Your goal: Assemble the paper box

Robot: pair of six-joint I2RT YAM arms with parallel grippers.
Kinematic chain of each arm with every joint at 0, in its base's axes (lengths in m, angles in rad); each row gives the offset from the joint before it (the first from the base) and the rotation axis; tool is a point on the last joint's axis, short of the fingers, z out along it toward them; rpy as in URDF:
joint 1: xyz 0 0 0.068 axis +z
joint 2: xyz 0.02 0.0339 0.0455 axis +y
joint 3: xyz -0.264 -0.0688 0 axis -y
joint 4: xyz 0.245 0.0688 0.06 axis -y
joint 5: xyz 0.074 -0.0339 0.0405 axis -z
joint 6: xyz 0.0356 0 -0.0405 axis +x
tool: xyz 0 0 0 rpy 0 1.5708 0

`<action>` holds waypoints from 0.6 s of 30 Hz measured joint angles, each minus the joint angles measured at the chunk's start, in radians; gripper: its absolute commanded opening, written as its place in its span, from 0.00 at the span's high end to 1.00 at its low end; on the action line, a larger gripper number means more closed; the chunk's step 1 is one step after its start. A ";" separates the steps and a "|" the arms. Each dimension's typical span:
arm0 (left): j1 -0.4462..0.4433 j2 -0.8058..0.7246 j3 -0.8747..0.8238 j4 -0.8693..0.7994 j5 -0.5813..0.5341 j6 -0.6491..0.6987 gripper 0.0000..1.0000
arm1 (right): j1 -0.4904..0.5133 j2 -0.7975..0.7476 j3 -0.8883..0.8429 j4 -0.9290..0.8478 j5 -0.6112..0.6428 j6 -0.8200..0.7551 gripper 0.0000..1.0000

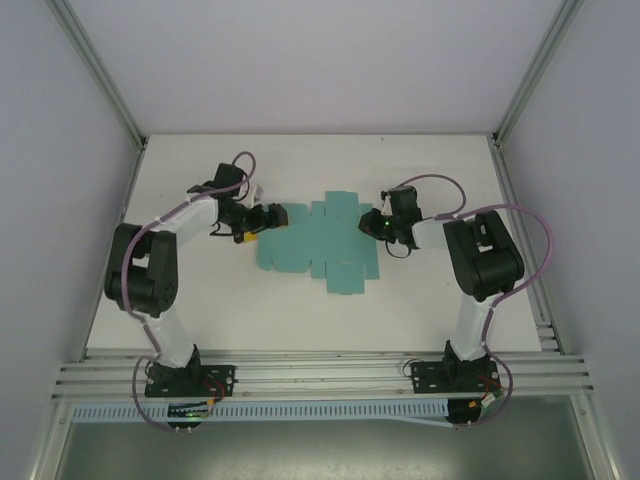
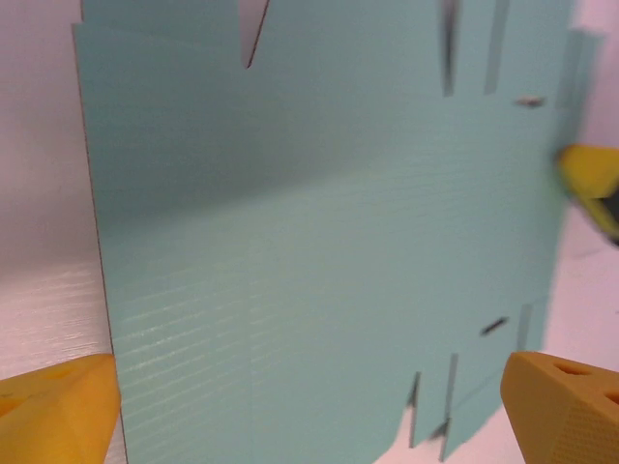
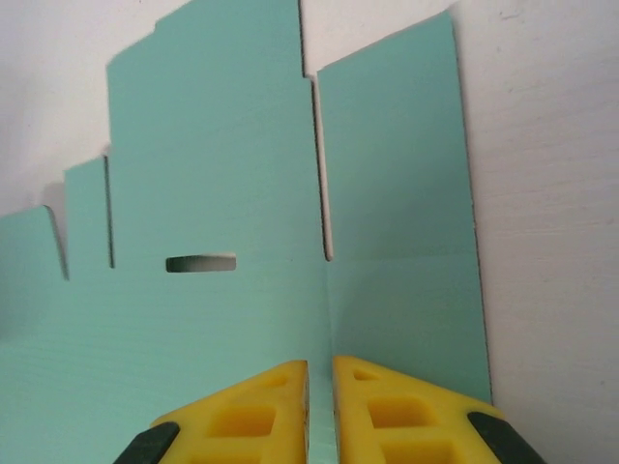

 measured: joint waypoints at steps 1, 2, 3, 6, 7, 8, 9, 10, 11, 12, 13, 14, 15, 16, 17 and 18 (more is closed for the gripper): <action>0.000 -0.034 0.003 0.018 0.014 -0.001 0.01 | -0.001 0.000 -0.005 0.013 0.000 0.000 0.85; 0.000 -0.065 0.005 0.044 0.032 -0.005 0.01 | -0.002 0.000 -0.011 0.025 0.000 0.000 0.85; 0.000 -0.089 0.007 0.072 0.050 -0.009 0.02 | -0.003 0.000 -0.016 0.036 0.000 0.000 0.85; 0.000 -0.126 0.010 0.185 0.104 -0.023 0.05 | -0.003 0.000 -0.027 0.062 0.000 -0.001 0.86; 0.000 -0.127 0.010 0.224 0.118 -0.027 0.08 | -0.003 -0.001 -0.030 0.067 0.000 -0.003 0.86; 0.000 -0.125 0.010 0.256 0.127 -0.030 0.11 | -0.003 -0.001 -0.031 0.070 0.000 -0.003 0.86; 0.000 -0.122 0.010 0.286 0.135 -0.033 0.15 | -0.003 -0.001 -0.032 0.071 0.000 -0.004 0.86; 0.000 -0.119 0.010 0.319 0.148 -0.036 0.19 | -0.003 -0.001 -0.032 0.073 0.000 -0.005 0.86; 0.001 -0.114 0.010 0.342 0.160 -0.039 0.23 | -0.003 -0.001 -0.032 0.073 0.000 -0.007 0.86; 0.001 -0.109 0.011 0.364 0.171 -0.039 0.27 | -0.003 -0.001 -0.032 0.073 0.000 -0.008 0.86; 0.001 -0.100 0.016 0.384 0.179 -0.038 0.31 | -0.003 -0.001 -0.032 0.074 0.000 -0.010 0.86; 0.001 -0.089 0.024 0.396 0.185 -0.036 0.35 | -0.003 -0.001 -0.032 0.074 0.000 -0.011 0.86; 0.001 -0.076 0.033 0.402 0.205 -0.040 0.38 | -0.003 -0.001 -0.032 0.075 -0.004 -0.011 0.86; -0.011 -0.055 0.036 0.398 0.234 -0.037 0.39 | 0.002 0.004 -0.032 0.084 -0.013 -0.011 0.86; -0.024 -0.035 0.036 0.388 0.254 -0.038 0.41 | 0.007 0.006 -0.032 0.089 -0.019 -0.011 0.86; -0.037 -0.013 0.036 0.371 0.274 -0.036 0.43 | 0.013 0.009 -0.032 0.095 -0.017 -0.021 0.86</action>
